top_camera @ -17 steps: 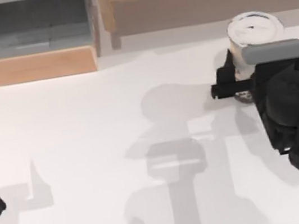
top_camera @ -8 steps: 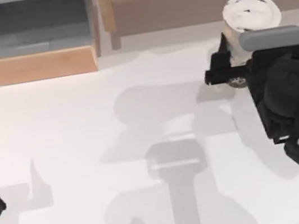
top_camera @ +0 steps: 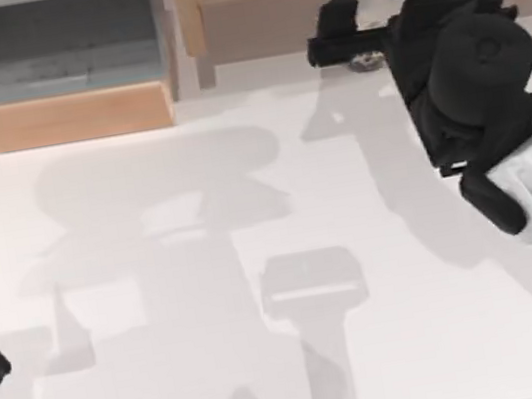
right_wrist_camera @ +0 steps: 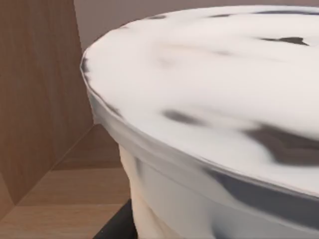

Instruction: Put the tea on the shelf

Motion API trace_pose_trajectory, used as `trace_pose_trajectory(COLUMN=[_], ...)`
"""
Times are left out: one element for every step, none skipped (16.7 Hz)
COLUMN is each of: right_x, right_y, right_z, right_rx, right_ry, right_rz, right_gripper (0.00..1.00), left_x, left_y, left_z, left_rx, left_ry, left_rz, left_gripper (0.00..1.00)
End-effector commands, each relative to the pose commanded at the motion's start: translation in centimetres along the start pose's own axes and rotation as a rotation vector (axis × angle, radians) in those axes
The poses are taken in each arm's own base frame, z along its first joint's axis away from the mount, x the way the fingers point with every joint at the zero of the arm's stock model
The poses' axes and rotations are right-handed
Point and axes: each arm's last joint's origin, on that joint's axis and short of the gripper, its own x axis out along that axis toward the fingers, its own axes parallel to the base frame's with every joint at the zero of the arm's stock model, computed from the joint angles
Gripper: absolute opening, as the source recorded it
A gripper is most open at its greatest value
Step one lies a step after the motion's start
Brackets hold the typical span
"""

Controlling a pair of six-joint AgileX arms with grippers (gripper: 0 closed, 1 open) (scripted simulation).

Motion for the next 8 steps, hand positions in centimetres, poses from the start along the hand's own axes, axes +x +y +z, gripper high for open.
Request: trace_pose_trajectory(right_x=[0.7,1.4,2.0,2.7,3.4,4.1,4.8,5.4], right_y=[0.3,0.4,0.5,0.6,0.5,0.4,0.2,-0.1], right_z=[0.8,1.6,2.5,3.3,4.1,4.8,5.5,6.1], right_rx=[0.0,-0.001,-0.003,-0.006,-0.011,-0.017,-0.025,-0.035], right_ry=[-0.001,-0.001,0.002,0.007,0.014,0.025,0.039,0.057], right_rz=[0.005,0.008,0.008,0.006,0.003,-0.004,-0.012,-0.022], right_gripper=[0.0,0.0,0.0,0.0,0.0,0.0,0.0,0.0], left_x=[0.0,0.0,0.0,0.0,0.0,0.0,0.0,0.0], left_y=[0.0,0.0,0.0,0.0,0.0,0.0,0.0,0.0], left_z=[0.0,0.0,0.0,0.0,0.0,0.0,0.0,0.0], left_rx=[0.0,0.0,0.0,0.0,0.0,0.0,0.0,0.0], left_ry=[0.0,0.0,0.0,0.0,0.0,0.0,0.0,0.0], left_rz=[0.0,0.0,0.0,0.0,0.0,0.0,0.0,0.0], left_gripper=[1.0,1.0,1.0,1.0,1.0,1.0,1.0,1.0])
